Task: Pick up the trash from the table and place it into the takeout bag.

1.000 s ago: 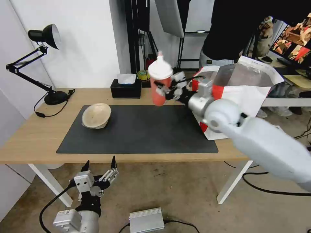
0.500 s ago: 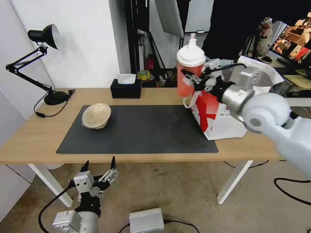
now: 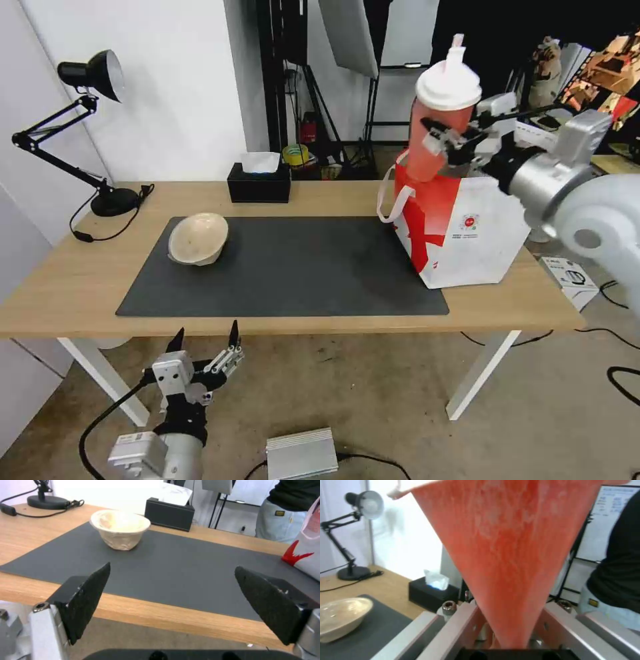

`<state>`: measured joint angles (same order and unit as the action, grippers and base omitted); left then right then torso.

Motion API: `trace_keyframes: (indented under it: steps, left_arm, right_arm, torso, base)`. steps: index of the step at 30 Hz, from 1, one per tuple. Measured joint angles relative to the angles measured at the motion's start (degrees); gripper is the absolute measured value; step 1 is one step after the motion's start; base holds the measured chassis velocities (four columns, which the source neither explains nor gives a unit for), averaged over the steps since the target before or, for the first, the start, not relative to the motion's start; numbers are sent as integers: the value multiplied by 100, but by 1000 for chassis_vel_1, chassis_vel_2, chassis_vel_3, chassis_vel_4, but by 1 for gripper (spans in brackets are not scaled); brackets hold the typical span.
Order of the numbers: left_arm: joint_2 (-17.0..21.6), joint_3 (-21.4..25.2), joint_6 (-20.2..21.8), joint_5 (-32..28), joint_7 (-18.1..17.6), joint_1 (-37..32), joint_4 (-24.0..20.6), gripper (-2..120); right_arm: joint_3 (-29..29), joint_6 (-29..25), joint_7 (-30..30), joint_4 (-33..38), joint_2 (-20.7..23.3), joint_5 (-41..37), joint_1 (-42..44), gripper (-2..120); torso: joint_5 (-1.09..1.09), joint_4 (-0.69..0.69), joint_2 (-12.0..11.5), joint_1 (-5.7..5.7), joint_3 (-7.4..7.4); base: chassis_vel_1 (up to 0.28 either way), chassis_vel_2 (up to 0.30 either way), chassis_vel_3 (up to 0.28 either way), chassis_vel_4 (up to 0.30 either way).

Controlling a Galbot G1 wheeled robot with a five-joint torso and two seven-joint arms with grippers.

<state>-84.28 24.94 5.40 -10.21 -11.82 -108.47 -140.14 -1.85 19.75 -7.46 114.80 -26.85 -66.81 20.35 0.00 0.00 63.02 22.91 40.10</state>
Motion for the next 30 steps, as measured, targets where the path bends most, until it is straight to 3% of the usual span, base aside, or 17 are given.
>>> trace_keyframes:
  steps: [11, 30]
  left_arm:
    - [39, 23, -10, -16, 10, -9, -3, 100]
    - [-34, 67, -27, 8, 24, -6, 25, 100]
  right_arm:
    - [-34, 33, -89, -489, -141, 47, -77, 3]
    - [531, 138, -55, -1969, -802, 801, -570, 3]
  torso:
    - [0, 0, 0, 0, 0]
    - [0, 0, 0, 0, 1]
  base:
    - [0, 0, 0, 0]
    - [0, 0, 0, 0]
